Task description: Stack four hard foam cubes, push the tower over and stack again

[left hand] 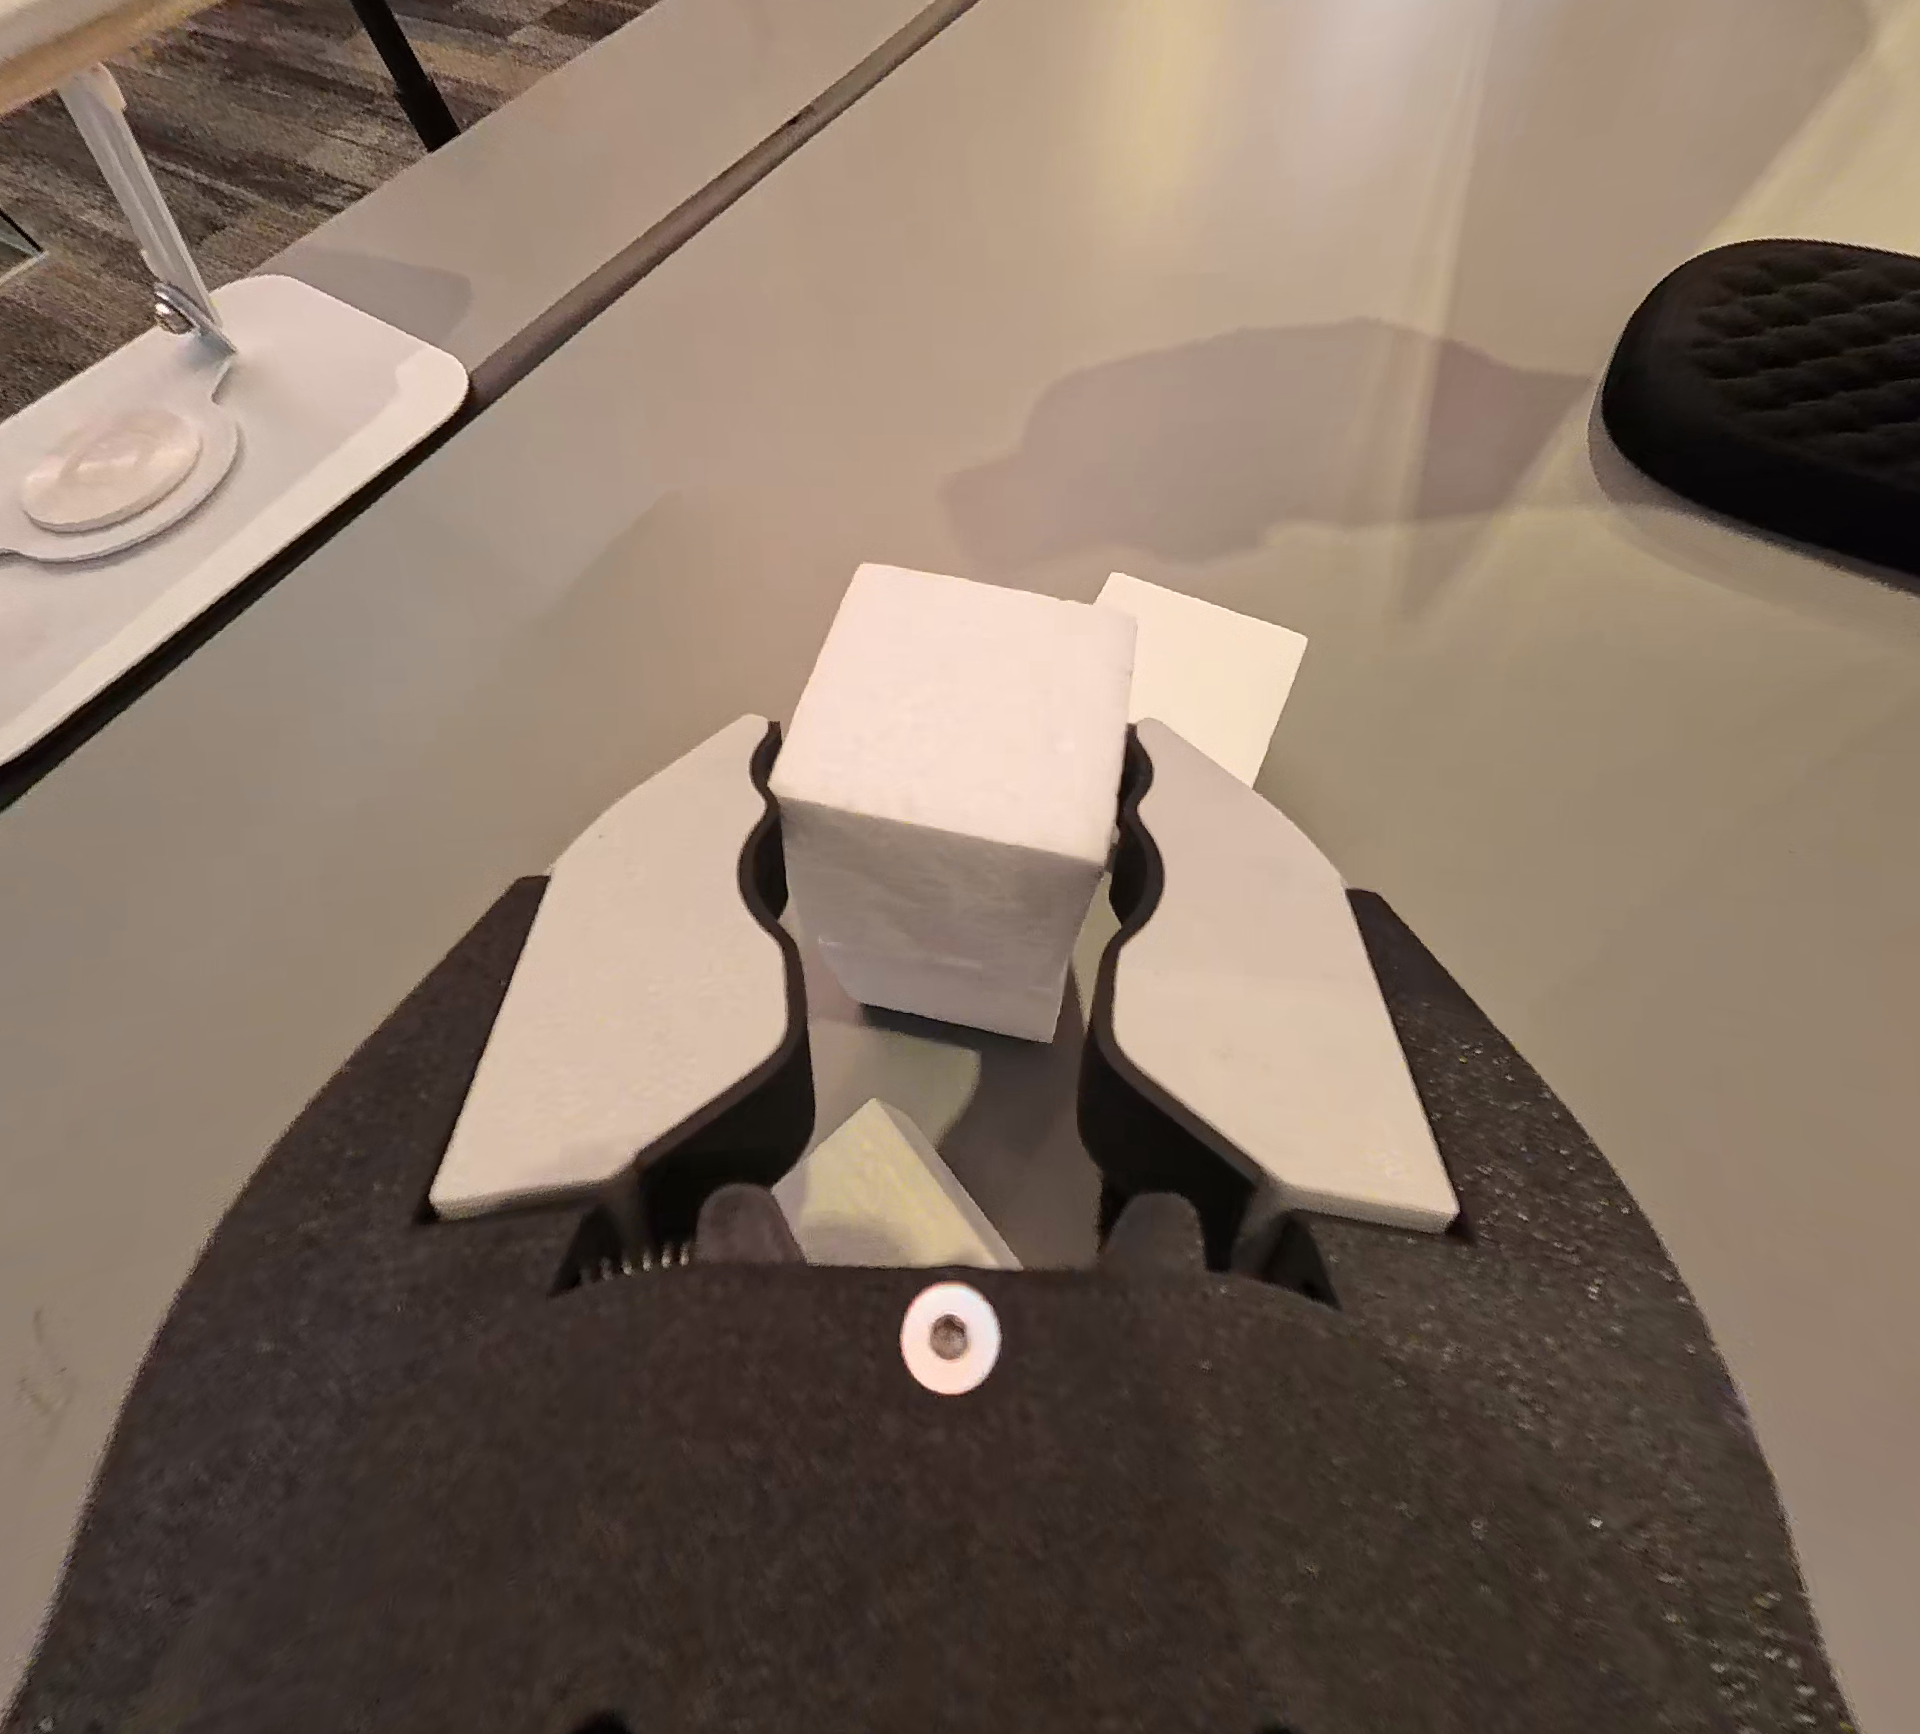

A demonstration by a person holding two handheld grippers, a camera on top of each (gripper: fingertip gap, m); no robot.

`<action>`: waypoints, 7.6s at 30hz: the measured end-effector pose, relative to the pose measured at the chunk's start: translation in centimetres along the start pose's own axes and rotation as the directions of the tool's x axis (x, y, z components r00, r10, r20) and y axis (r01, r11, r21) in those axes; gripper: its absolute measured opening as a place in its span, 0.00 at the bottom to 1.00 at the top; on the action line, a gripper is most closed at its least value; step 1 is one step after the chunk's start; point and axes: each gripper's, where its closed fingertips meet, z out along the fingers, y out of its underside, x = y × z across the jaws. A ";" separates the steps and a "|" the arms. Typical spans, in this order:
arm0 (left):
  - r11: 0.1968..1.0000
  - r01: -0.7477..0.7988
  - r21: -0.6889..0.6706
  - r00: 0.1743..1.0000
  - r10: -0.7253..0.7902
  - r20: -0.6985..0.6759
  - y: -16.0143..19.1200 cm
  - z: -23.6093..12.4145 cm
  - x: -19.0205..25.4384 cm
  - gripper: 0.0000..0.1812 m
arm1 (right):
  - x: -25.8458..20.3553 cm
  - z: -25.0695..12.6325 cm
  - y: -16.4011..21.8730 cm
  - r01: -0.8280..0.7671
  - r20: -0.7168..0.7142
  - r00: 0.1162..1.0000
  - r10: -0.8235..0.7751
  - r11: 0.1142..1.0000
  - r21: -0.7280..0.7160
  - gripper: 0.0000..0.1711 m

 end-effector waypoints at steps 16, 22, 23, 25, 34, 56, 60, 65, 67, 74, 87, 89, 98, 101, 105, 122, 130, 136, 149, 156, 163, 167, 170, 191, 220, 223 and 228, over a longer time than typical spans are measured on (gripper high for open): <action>0.986 -0.120 -0.115 0.993 0.119 -0.020 4.6 -5.9 -0.5 0.49 | -6.4 5.7 2.3 0.241 0.526 0.792 -0.309 0.950 0.197 0.26; 0.944 -0.306 -0.126 0.952 0.302 -0.048 6.9 -6.5 -2.3 0.46 | -7.7 7.6 3.5 0.115 0.698 0.691 -0.189 0.982 0.152 0.33; 0.942 -0.308 -0.135 0.950 0.298 -0.089 7.4 -6.2 -2.1 0.44 | -7.9 7.6 3.6 0.110 0.713 0.675 -0.192 0.981 0.160 0.34; 0.931 -0.324 -0.167 0.942 0.300 -0.152 8.3 -5.3 -1.7 0.44 | -8.1 7.7 3.8 0.122 0.715 0.662 -0.226 0.973 0.194 0.35; 0.948 -0.272 -0.164 0.955 0.246 -0.165 9.8 -3.9 -2.2 0.40 | -10.9 9.5 4.6 0.241 0.728 0.623 -0.286 0.956 0.169 0.46; 0.978 -0.202 -0.049 0.974 0.206 0.093 6.9 -5.5 -5.0 0.40 | -8.7 6.4 3.1 0.179 0.691 0.651 -0.314 0.948 0.262 0.34; 0.978 -0.209 -0.026 0.974 0.210 0.087 6.0 -5.8 -4.8 0.40 | -9.3 2.1 -3.6 0.125 0.552 0.692 -0.466 0.830 0.543 0.34; 0.981 -0.192 -0.019 0.979 0.193 0.067 6.1 -6.0 -4.7 0.40 | -12.4 2.6 -5.5 0.346 0.476 0.646 -0.597 0.784 0.515 0.34; 0.979 -0.200 -0.038 0.977 0.202 0.072 6.5 -6.0 -4.8 0.40 | -12.8 3.9 -5.8 0.415 0.494 0.618 -0.611 0.788 0.455 0.34; 0.980 -0.193 -0.056 0.980 0.195 0.039 7.2 -5.8 -4.4 0.40 | -13.8 6.2 -6.3 0.453 0.650 0.542 -0.534 0.836 0.309 0.34; 0.977 -0.201 -0.074 0.980 0.200 -0.014 7.6 -5.7 -3.6 0.40 | -14.1 8.3 -5.2 0.520 0.700 0.515 -0.495 0.829 0.204 0.34; 0.976 -0.201 -0.079 0.980 0.200 -0.020 7.8 -5.6 -3.5 0.40 | -14.1 8.4 -5.3 0.512 0.700 0.520 -0.489 0.835 0.203 0.34; 0.972 -0.213 -0.103 0.977 0.210 -0.042 8.3 -5.4 -3.0 0.40 | -13.5 8.8 -5.4 0.480 0.671 0.567 -0.478 0.854 0.202 0.44; 0.971 -0.217 -0.098 0.976 0.214 -0.036 8.2 -5.6 -3.1 0.40 | -13.5 7.3 -5.3 0.440 0.650 0.575 -0.496 0.858 0.265 0.47; 0.979 -0.192 -0.065 0.981 0.191 -0.022 7.3 -6.2 -3.3 0.40 | -12.1 4.5 -4.5 0.329 0.571 0.628 -0.528 0.846 0.419 0.47; 0.999 -0.045 -0.008 0.981 0.045 0.187 -4.3 -13.5 -4.8 0.40 | -2.3 0.5 -2.9 0.006 0.484 0.820 -0.306 0.849 0.528 0.39; 0.987 -0.102 -0.120 0.994 0.107 0.036 -8.7 -7.4 -0.3 0.40 | -2.0 2.2 -2.6 0.026 0.470 0.836 -0.283 0.877 0.481 0.39; 0.981 -0.085 -0.175 0.995 0.092 0.030 -8.0 -5.0 -0.6 0.40 | -1.5 1.3 -2.7 -0.004 0.469 0.840 -0.274 0.860 0.511 0.39; 0.970 -0.105 -0.217 0.991 0.121 0.061 -6.9 -4.0 -1.4 0.40 | -1.1 2.4 -1.7 0.005 0.482 0.839 -0.255 0.887 0.461 0.39; 0.974 -0.094 -0.204 0.990 0.112 0.080 -6.9 -4.0 -1.7 0.43 | -1.0 2.7 -1.5 -0.005 0.489 0.837 -0.244 0.892 0.453 0.40; 0.993 -0.022 -0.116 0.986 0.041 0.165 -7.3 -7.2 -2.5 0.50 | -0.4 2.6 -1.3 -0.021 0.483 0.846 -0.226 0.891 0.454 0.40; 0.991 0.069 -0.112 0.950 -0.031 0.311 -4.1 -10.9 -4.3 0.48 | 0.1 2.5 -1.1 -0.033 0.479 0.852 -0.214 0.889 0.456 0.40; 0.974 0.148 -0.174 0.913 -0.067 0.402 0.6 -11.8 -5.6 0.43 | 0.4 2.7 -0.8 -0.034 0.473 0.858 -0.202 0.895 0.444 0.40; 0.922 0.332 -0.198 0.741 -0.125 0.660 8.6 -7.8 -7.1 0.00 | 1.1 3.6 0.3 -0.048 0.474 0.864 -0.170 0.910 0.413 0.38; 0.978 0.087 -0.189 0.894 0.007 0.447 -4.8 2.3 -2.5 0.12 | 6.9 -2.1 4.8 -0.121 0.302 0.953 -0.007 0.907 0.403 0.38; 0.983 0.126 -0.137 0.950 -0.080 0.301 -3.8 2.5 -1.8 0.27 | 7.2 -2.4 5.9 -0.114 0.285 0.959 -0.001 0.915 0.387 0.39; 0.969 0.245 -0.033 0.966 -0.241 0.094 -0.9 2.2 -0.9 0.37 | 6.3 -1.3 8.2 -0.069 0.301 0.953 -0.018 0.959 0.276 0.40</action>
